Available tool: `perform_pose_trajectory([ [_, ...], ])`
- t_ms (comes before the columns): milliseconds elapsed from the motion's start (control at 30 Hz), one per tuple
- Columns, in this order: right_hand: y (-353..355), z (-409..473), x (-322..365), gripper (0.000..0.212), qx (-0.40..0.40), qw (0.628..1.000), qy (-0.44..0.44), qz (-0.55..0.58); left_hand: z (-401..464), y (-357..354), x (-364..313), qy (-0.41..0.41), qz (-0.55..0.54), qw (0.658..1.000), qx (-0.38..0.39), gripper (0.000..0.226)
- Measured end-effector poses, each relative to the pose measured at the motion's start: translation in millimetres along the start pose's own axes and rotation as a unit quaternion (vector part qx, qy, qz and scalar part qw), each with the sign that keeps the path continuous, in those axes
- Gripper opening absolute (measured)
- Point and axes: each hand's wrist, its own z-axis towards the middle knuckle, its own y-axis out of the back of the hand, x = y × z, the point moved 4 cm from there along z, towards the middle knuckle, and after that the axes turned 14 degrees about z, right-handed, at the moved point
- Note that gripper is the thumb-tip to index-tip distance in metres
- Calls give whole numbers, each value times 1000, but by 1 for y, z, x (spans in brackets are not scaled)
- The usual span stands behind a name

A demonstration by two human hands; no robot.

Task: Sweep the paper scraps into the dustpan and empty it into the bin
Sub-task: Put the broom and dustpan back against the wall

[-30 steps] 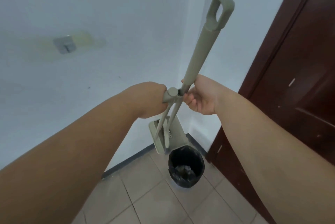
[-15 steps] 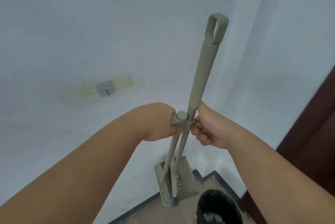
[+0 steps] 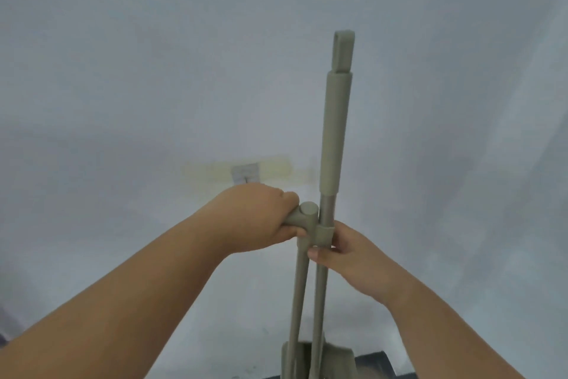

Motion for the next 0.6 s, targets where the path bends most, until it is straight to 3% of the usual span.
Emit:
perform_pose_trajectory([
  [167,-12,34,-7,17,-54,997,44,19,3,-29,19,104,-35,985,-132,48],
  [300,-26,47,-16,14,-114,992,59,-6,-3,-63,27,239,-173,951,-94,45],
  [467,-50,55,-26,11,-179,978,82,-70,-17,-89,20,356,-367,859,-20,62],
  [600,-70,61,-24,13,-195,970,100,-109,-20,-98,-4,350,-534,768,52,60],
])
